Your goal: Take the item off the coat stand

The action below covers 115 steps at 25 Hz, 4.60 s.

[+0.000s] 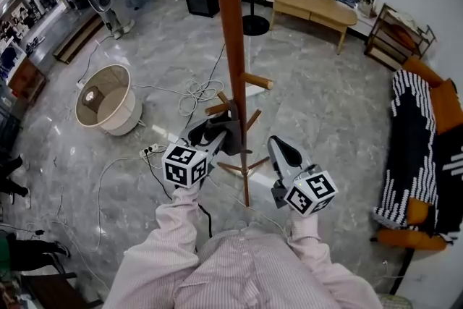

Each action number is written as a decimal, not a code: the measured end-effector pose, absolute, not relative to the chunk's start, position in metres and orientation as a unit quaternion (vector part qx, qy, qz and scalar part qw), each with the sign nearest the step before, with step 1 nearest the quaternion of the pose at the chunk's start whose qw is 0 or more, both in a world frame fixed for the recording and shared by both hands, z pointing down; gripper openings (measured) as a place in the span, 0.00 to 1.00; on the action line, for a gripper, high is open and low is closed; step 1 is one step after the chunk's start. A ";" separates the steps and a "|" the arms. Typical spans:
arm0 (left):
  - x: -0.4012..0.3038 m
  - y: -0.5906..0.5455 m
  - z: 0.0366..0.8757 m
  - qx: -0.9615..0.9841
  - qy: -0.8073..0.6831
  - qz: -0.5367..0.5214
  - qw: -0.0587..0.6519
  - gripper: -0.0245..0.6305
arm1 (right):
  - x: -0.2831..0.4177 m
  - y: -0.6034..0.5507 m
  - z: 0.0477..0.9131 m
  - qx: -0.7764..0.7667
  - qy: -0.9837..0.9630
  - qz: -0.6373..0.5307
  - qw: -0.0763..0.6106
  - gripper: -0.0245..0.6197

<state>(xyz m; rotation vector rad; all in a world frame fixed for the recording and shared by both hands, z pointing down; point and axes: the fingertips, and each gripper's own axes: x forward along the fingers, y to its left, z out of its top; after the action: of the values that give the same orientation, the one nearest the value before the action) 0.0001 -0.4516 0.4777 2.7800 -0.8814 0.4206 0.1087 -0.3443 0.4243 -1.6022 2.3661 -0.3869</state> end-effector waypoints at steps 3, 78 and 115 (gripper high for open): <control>0.001 -0.452 0.479 0.938 -0.298 0.157 0.085 0.23 | 0.108 -0.344 0.424 -0.552 0.813 -0.132 0.130 0.05; -0.140 -0.377 0.409 0.874 -0.479 0.007 0.087 0.07 | 0.048 -0.338 0.399 -0.475 0.866 -0.104 0.116 0.05; -0.112 -0.334 0.437 0.877 -0.472 0.011 0.085 0.07 | 0.100 -0.329 0.418 -0.524 0.840 -0.093 0.108 0.05</control>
<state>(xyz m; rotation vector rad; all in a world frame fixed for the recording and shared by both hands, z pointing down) -0.1119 -0.3337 0.4369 2.6163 -1.4083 0.0330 0.1001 -0.3295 0.4184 -1.5428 2.4702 -0.2727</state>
